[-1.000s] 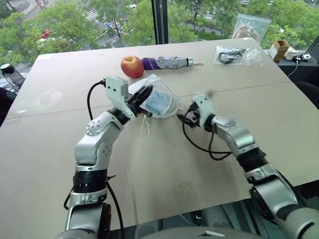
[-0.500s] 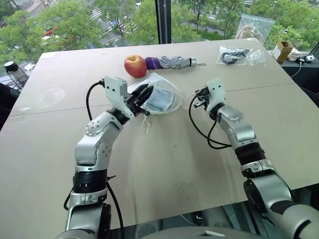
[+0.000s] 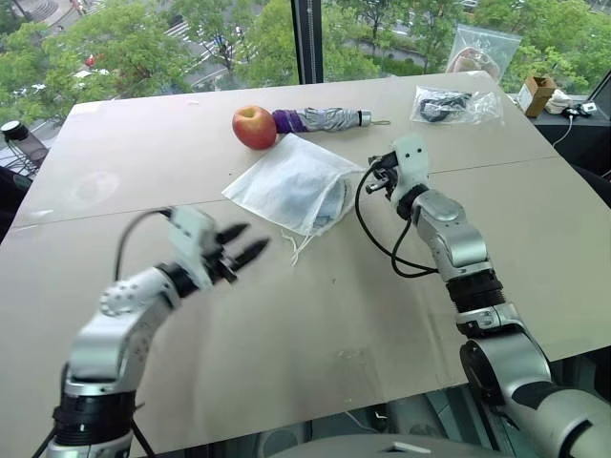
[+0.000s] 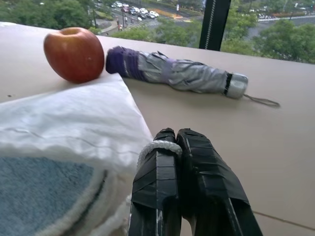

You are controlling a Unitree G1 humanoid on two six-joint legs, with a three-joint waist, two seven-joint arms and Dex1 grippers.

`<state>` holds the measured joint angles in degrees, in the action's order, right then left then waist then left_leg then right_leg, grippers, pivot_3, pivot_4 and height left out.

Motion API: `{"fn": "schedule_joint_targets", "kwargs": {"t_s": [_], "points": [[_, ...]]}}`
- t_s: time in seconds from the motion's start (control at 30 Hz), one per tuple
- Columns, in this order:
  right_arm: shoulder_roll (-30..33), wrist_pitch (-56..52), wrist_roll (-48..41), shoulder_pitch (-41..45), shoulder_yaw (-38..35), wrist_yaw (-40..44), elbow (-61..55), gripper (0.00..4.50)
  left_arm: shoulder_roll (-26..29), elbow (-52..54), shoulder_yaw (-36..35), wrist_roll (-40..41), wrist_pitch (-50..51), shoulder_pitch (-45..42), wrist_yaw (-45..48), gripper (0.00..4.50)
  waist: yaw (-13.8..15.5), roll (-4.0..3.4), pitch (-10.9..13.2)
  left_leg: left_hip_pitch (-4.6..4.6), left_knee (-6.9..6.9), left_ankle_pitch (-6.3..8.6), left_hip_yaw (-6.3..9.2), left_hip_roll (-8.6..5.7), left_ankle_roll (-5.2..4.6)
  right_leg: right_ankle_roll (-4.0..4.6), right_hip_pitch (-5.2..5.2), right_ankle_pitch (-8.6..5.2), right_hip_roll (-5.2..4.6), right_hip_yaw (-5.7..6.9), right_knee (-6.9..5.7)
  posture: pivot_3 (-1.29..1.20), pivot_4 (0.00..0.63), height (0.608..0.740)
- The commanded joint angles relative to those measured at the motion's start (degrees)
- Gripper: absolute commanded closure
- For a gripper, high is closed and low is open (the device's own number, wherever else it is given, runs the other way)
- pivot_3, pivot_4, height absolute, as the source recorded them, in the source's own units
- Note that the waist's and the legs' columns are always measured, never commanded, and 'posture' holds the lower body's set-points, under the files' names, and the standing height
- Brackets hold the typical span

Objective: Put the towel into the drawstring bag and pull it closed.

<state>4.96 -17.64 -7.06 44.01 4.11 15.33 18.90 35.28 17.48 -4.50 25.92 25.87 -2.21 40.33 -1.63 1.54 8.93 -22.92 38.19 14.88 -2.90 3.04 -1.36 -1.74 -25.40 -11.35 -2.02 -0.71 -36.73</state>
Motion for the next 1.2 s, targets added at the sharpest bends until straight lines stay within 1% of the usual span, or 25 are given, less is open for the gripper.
{"fn": "schedule_joint_targets", "kwargs": {"t_s": [0.03,0.13,0.23,0.33,0.47,0.57,0.6,0.63,0.7,0.73,0.8,0.83,0.9,0.97,1.0,1.03,1.1,1.13,1.17,1.2], "points": [[-0.56,0.31,0.10,1.76,-0.35,0.16,-1.90,4.50,-3.93,-0.63,5.63,-4.84,-5.79,-3.34,-0.64,1.76,0.20,0.03,-0.02,0.01,0.04,0.00,-0.01,-0.02,0.00,0.01,0.04,0.00,0.00,-0.04,0.01,0.00,0.150,0.740],[-0.83,-0.02,0.26,1.68,-0.47,0.09,-2.37,4.50,-7.26,-5.20,10.16,-9.89,-9.48,-5.80,-1.86,1.76,0.26,0.01,-0.01,0.02,0.09,0.00,-0.03,-0.05,0.00,-0.05,0.06,0.04,0.01,-0.10,0.00,0.00,0.150,0.740],[-0.67,-0.33,0.40,1.39,-0.73,-0.21,-3.06,4.50,-9.37,-9.49,10.78,-13.43,-12.24,-7.84,-4.40,1.76,0.06,0.01,-0.02,0.03,0.05,0.00,0.00,-0.05,0.00,-0.12,0.04,0.09,0.06,-0.10,-0.03,0.00,0.150,0.740],[-0.44,-0.59,0.47,1.07,-1.16,-0.77,-3.66,4.50,-10.57,-11.91,10.32,-15.86,-15.54,-8.11,-6.47,2.55,-0.35,0.02,-0.02,0.01,0.01,0.00,0.02,0.02,-0.01,-0.13,0.00,0.09,0.11,-0.08,-0.04,0.00,0.150,0.740],[-0.11,-0.66,0.44,0.74,-1.88,-1.55,-4.25,4.50,-11.22,-14.07,10.54,-21.25,-22.39,-6.67,-10.58,4.45,-0.54,0.02,-0.02,0.02,-0.10,0.00,0.03,0.04,-0.01,-0.14,-0.03,0.08,0.13,-0.07,-0.02,0.00,0.150,0.740],[0.16,-0.03,0.73,0.68,-2.74,-2.80,-4.14,4.50,-12.75,-15.17,8.64,-25.66,-26.96,-6.67,-17.68,4.45,-0.47,0.02,-0.02,0.01,-0.10,0.00,0.01,0.04,-0.01,-0.14,-0.02,0.09,0.10,-0.07,-0.01,0.00,0.150,0.740],[0.28,1.19,1.34,0.87,-3.73,-4.89,-3.65,4.50,-13.13,-15.32,7.31,-28.26,-28.95,-6.80,-21.88,4.45,-0.45,0.02,-0.02,0.00,-0.09,0.00,0.00,0.04,-0.01,-0.14,-0.02,0.09,0.09,-0.08,-0.01,0.00,0.150,0.740],[0.57,3.18,2.34,1.24,-5.33,-8.37,-2.95,4.50,-13.35,-15.00,5.38,-31.61,-30.26,-6.93,-27.33,4.45,-0.41,0.02,-0.02,0.01,-0.08,0.00,0.00,0.03,-0.01,-0.14,-0.02,0.09,0.08,-0.09,-0.02,0.00,0.150,0.740],[1.15,6.37,4.10,1.88,-7.85,-14.15,-1.85,4.50,-13.48,-14.36,2.45,-36.28,-31.85,-7.10,-34.89,4.45,-0.37,0.02,-0.02,0.00,-0.07,0.00,0.01,0.03,-0.01,-0.14,-0.03,0.10,0.07,-0.08,-0.03,0.00,0.150,0.740],[1.88,7.98,5.00,2.20,-10.33,-18.59,-1.46,4.50,-13.28,-12.90,-0.87,-39.25,-31.33,-7.28,-40.27,4.45,-0.35,0.02,-0.02,0.01,-0.07,0.00,0.02,0.03,-0.01,-0.14,-0.03,0.10,0.06,-0.08,-0.04,0.00,0.150,0.740],[3.33,10.41,5.39,2.49,-16.82,-28.30,-0.38,4.50,-13.22,-10.85,-9.03,-42.21,-29.11,-8.00,-49.84,4.45,-0.26,0.02,-0.02,-0.01,-0.07,0.00,0.03,0.03,-0.01,-0.15,-0.03,0.10,0.05,-0.05,-0.04,0.00,0.150,0.740],[4.01,10.78,5.02,2.53,-20.41,-33.15,0.41,4.50,-13.52,-10.56,-13.03,-42.19,-27.15,-8.52,-53.59,4.45,-0.20,0.02,-0.02,-0.03,-0.08,0.00,0.04,0.04,-0.01,-0.15,-0.04,0.10,0.04,-0.05,-0.04,0.00,0.150,0.740],[5.11,10.27,2.48,2.56,-27.63,-41.30,3.11,4.50,-14.49,-11.92,-19.95,-39.38,-22.63,-9.72,-58.09,4.45,0.06,0.04,-0.03,-0.07,-0.08,0.00,0.04,0.05,0.00,-0.15,-0.05,0.10,0.00,-0.03,-0.03,0.00,0.150,0.740],[5.80,9.68,-0.42,2.64,-33.16,-46.58,5.94,4.50,-15.29,-14.26,-25.54,-36.14,-18.64,-10.97,-60.72,4.45,0.05,0.05,-0.04,-0.05,-0.10,0.00,-0.02,0.02,0.00,-0.16,-0.04,0.11,-0.04,-0.06,-0.02,0.00,0.150,0.740],[6.05,9.26,-1.21,2.63,-34.32,-47.85,6.80,4.50,-15.20,-15.57,-27.26,-35.04,-17.47,-11.42,-61.28,4.45,0.01,0.06,-0.05,-0.03,-0.10,0.00,-0.04,0.02,0.00,-0.16,-0.03,0.11,-0.04,-0.09,-0.02,0.00,0.150,0.740],[6.55,8.99,-1.68,2.82,-34.05,-47.23,7.80,4.50,-14.54,-17.01,-27.39,-34.15,-17.28,-11.73,-60.18,4.45,-0.07,0.06,-0.05,-0.02,-0.10,0.00,-0.05,0.01,0.00,-0.17,-0.02,0.11,-0.04,-0.09,-0.01,0.00,0.150,0.740],[6.81,5.95,-4.92,5.77,-28.58,-31.83,12.08,4.50,-13.41,-20.41,-22.50,-29.15,-19.22,-13.30,-49.38,4.45,-0.53,0.02,-0.01,-0.02,-0.11,0.00,-0.07,-0.01,0.00,-0.17,-0.04,0.11,-0.03,-0.11,-0.01,0.00,0.150,0.740],[6.16,1.57,-7.72,5.94,-24.67,-21.99,11.10,4.50,-13.43,-20.66,-18.71,-25.69,-19.29,-13.48,-41.45,4.45,-0.69,0.01,0.00,-0.02,-0.12,0.00,-0.08,-0.03,-0.01,-0.17,-0.05,0.11,-0.02,-0.12,0.00,0.00,0.150,0.740],[5.30,-2.76,-11.28,5.02,-20.34,-10.93,8.16,3.85,-13.34,-20.14,-15.07,-22.89,-19.23,-13.24,-34.12,4.50,-0.90,0.01,0.00,-0.01,-0.12,0.00,-0.08,-0.04,-0.01,-0.18,-0.05,0.11,0.00,-0.12,0.00,0.00,0.150,0.740],[5.95,-8.91,-13.80,2.55,-14.46,-1.56,3.02,3.62,-13.14,-18.78,-12.07,-20.61,-19.42,-12.72,-28.08,4.50,-1.11,0.01,0.00,0.04,-0.11,0.00,-0.08,-0.02,-0.01,-0.18,-0.03,0.11,0.04,-0.14,-0.01,0.00,0.150,0.740]]}}
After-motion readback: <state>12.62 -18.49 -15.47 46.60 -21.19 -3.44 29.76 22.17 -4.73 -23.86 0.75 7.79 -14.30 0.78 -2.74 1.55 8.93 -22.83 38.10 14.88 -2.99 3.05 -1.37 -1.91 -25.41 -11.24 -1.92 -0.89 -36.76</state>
